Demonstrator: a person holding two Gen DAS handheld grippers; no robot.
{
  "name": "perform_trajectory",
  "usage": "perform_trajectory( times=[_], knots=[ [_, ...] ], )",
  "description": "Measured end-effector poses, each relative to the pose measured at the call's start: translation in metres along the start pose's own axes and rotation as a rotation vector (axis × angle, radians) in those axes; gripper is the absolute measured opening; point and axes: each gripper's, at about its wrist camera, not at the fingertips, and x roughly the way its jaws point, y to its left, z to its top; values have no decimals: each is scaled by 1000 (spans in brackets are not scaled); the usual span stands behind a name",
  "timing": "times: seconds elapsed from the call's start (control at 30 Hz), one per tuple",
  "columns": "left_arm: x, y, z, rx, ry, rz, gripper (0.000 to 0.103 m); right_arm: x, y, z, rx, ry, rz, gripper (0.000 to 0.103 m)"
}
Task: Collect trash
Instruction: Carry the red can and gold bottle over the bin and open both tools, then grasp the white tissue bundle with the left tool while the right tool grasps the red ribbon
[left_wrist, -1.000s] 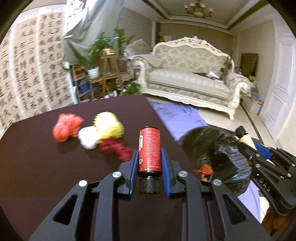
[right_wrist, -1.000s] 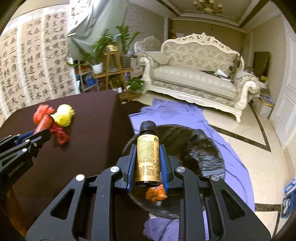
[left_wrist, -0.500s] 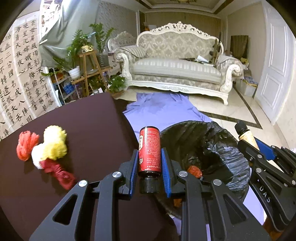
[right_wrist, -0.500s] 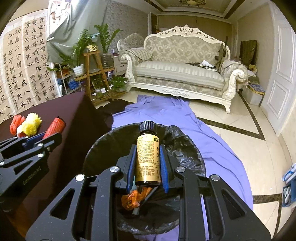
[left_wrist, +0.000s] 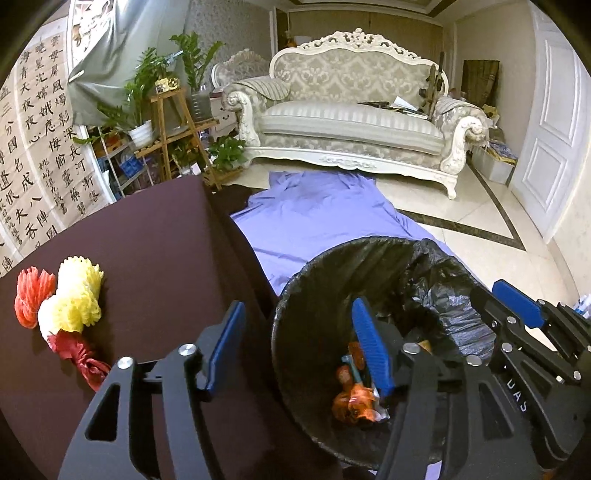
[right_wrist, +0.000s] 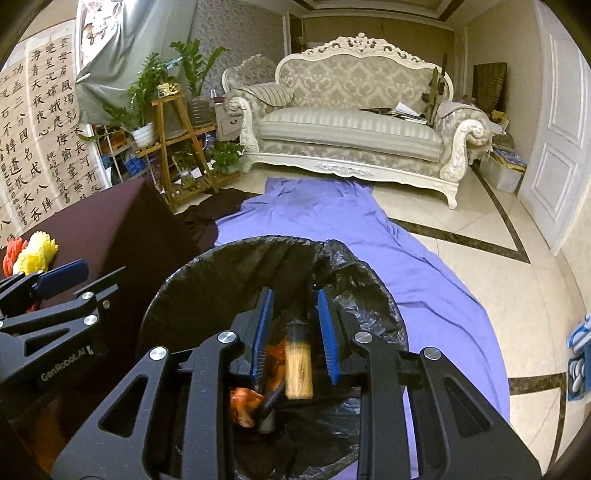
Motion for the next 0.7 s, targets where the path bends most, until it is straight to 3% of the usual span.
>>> perform_trajectory(
  times=[0.07, 0.27, 0.47, 0.7],
  knots=[
    [-3, 3, 0, -10, -8, 2, 69, -2, 0, 1, 4, -5, -4, 36],
    [-16, 15, -4, -21, -29, 37, 74, -12, 11, 1, -7, -13, 7, 47],
    [-38, 53, -23, -68, -25, 91, 75, -25, 49, 0, -62, -8, 84, 48],
    [-60, 116, -53, -152, 8, 198, 75, -39, 122, 1, -166, -8, 225, 48]
  ],
)
